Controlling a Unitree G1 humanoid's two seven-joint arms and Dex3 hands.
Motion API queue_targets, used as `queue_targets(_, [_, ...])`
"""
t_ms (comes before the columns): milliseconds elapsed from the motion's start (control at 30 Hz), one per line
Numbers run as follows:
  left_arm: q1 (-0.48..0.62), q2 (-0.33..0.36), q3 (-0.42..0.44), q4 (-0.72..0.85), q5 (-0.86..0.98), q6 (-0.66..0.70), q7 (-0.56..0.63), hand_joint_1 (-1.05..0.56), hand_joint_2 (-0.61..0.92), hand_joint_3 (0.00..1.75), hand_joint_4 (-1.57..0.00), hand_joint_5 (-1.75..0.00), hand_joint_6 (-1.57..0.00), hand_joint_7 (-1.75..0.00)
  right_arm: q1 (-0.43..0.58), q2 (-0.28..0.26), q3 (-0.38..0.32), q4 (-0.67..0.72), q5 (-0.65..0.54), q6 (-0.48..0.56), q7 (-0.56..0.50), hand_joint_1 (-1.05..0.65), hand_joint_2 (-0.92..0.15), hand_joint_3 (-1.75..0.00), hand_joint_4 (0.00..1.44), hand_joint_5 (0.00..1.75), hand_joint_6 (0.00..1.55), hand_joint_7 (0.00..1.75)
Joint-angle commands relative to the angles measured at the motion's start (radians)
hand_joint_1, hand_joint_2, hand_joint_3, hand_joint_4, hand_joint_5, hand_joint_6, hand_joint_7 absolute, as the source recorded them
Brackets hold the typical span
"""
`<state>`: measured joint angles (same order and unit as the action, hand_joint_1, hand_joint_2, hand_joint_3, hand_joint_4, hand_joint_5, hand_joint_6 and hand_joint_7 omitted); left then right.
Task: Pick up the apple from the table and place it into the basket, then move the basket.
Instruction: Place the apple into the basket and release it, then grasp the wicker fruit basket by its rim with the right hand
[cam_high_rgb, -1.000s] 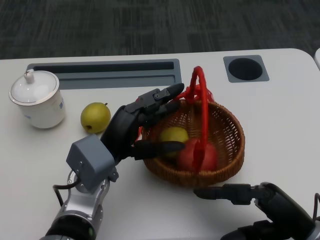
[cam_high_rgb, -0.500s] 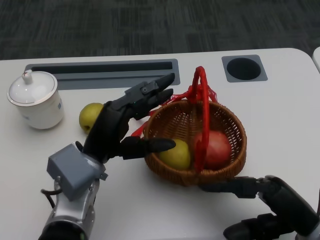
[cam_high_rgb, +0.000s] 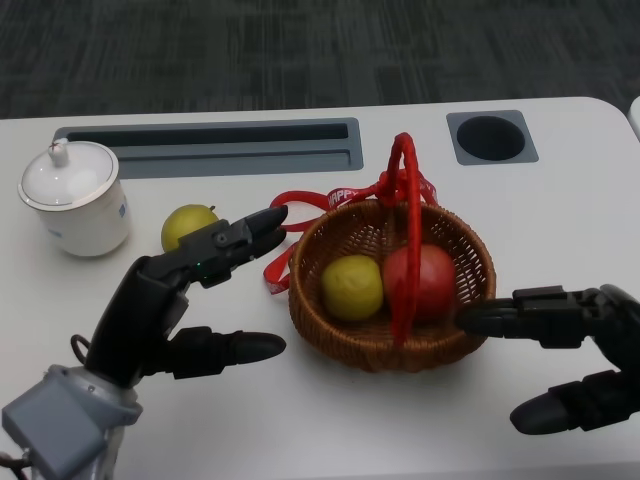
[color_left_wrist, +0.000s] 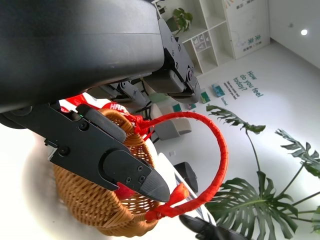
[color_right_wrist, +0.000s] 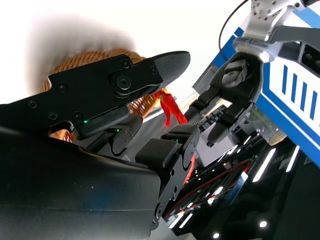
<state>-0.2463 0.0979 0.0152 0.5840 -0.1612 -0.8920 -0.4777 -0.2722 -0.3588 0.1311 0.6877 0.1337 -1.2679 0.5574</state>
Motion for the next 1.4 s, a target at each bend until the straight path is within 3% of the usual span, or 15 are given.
queue_targets(33, [0.044,0.036,0.014,-0.054,-0.01,0.001,0.0,-0.6,0.76,0.0,-0.6,-0.03,-0.59,-0.02,-0.028,-0.042,-0.019,-0.026,-0.009,-0.006,-0.002,-0.57,-0.9,-0.01,0.77,0.0,0.72,0.0])
queue_targets(300, [0.084,0.052,0.019,-0.08,-0.004,-0.006,0.006,-0.64,0.76,0.0,-0.66,-0.04,-0.63,-0.02,-0.139,-0.062,-0.042,0.068,-0.121,-0.009,-0.028,-0.59,-0.92,-0.01,0.78,0.0,0.72,0.01])
queue_targets(533, [0.089,0.041,0.019,-0.074,0.005,-0.026,0.021,-0.67,0.77,0.0,-0.7,-0.04,-0.65,-0.02,-0.27,-0.068,0.001,0.227,-0.229,-0.008,-0.021,-0.58,-0.9,0.0,0.78,0.0,0.73,0.0])
queue_targets(733, [0.098,0.026,0.015,-0.076,0.003,-0.029,0.028,-0.67,0.77,0.0,-0.72,-0.03,-0.66,-0.01,-0.382,-0.075,0.041,0.374,-0.402,0.003,-0.096,-0.6,-0.92,-0.02,0.76,0.0,0.7,0.0])
queue_targets(1100, [0.105,0.014,0.022,-0.079,0.011,-0.045,0.047,-0.65,0.77,0.0,-0.74,-0.02,-0.67,-0.01,-0.499,-0.047,0.239,0.534,-0.747,0.147,-0.406,-0.72,-0.92,-0.06,0.79,0.02,0.72,0.01])
queue_targets(1400, [0.101,0.009,0.025,-0.078,0.005,-0.046,0.06,-0.63,0.77,0.0,-0.76,-0.02,-0.68,-0.01,-0.519,-0.024,0.412,0.562,-0.863,0.164,-0.498,-0.71,-0.92,-0.08,0.8,0.01,0.71,0.0])
